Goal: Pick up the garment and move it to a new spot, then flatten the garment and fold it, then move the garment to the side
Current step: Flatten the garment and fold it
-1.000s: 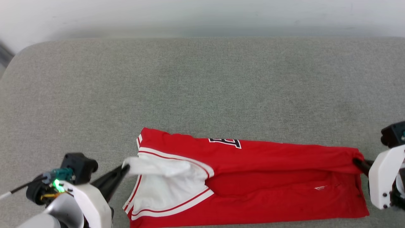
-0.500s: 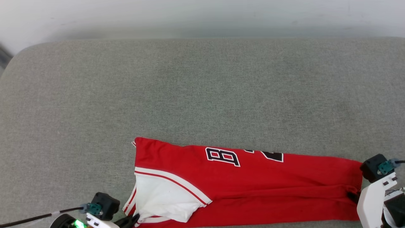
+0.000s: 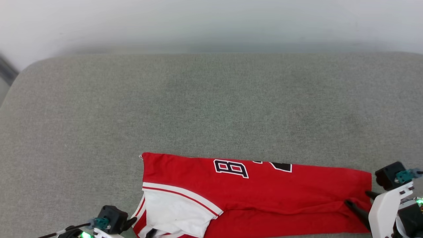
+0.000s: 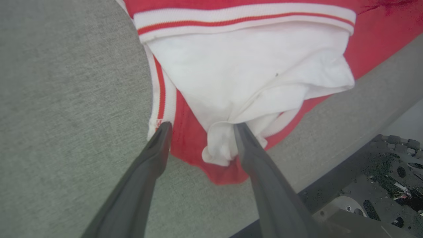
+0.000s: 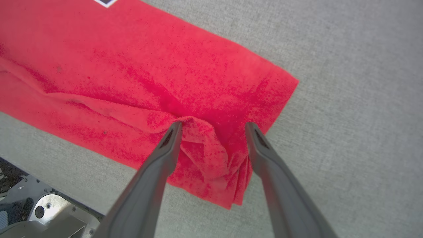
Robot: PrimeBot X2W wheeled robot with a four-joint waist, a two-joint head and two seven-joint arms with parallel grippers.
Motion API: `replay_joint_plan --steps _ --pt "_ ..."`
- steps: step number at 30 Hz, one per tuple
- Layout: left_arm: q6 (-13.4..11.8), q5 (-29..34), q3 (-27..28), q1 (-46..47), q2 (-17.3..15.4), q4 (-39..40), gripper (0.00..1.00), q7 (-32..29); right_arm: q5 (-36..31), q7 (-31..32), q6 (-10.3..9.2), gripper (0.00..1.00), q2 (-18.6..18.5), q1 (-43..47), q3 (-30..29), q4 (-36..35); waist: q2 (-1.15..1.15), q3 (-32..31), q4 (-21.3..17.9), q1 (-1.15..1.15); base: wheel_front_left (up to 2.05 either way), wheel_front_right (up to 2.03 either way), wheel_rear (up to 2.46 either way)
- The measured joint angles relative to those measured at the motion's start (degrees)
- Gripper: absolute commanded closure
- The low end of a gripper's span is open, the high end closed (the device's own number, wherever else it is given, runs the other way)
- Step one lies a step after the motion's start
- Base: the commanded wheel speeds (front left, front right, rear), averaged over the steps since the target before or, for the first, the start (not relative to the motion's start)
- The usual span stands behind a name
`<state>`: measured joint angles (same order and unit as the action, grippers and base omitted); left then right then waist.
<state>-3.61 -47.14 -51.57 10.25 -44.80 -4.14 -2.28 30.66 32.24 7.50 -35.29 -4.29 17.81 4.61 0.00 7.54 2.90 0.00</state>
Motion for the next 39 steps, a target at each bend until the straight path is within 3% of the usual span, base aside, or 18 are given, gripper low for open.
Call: replay_joint_plan --steps 7,11,15,19,23,28,39 --pt "-4.7 -2.1 6.1 -2.8 -0.7 4.3 0.00 9.1 1.8 -0.8 0.00 0.00 2.3 3.2 -5.5 -4.3 0.00 -3.3 -0.5 0.00 0.00 0.00 0.00" --pt "-8.0 -3.6 11.2 -4.3 0.7 6.6 0.00 15.4 2.1 -1.5 0.00 0.00 5.9 3.7 -11.3 -7.4 0.00 -4.2 -0.6 0.00 0.00 0.00 0.00" --pt "-11.8 -1.6 19.7 -6.5 4.9 9.6 0.00 17.2 0.9 -1.5 0.00 0.00 10.4 5.2 -16.8 -8.9 0.00 -4.5 -0.6 0.00 0.00 0.00 0.00" --pt "-12.8 8.9 31.5 -10.0 12.6 15.0 0.00 17.2 -0.6 -2.3 0.00 0.00 15.0 7.1 -21.3 -9.8 0.00 -4.5 -0.1 0.00 0.00 0.00 0.00" --pt "-9.6 19.9 40.6 -14.9 19.6 19.1 0.00 17.3 -1.5 -4.0 0.00 0.00 20.1 8.4 -25.2 -10.0 0.00 -4.1 0.2 0.00 0.00 0.00 0.00" --pt "-3.8 32.4 43.8 -18.3 23.9 20.4 0.00 17.3 -2.0 -5.5 -0.01 0.00 25.6 10.9 -30.0 -9.8 0.00 -3.7 0.9 0.00 0.00 0.00 0.00" --pt "4.2 38.7 49.1 -18.8 31.4 19.1 0.00 17.3 -6.4 -3.7 -0.01 0.00 28.0 10.4 -35.2 -3.3 0.00 -1.1 2.5 0.00 0.00 0.00 0.00"
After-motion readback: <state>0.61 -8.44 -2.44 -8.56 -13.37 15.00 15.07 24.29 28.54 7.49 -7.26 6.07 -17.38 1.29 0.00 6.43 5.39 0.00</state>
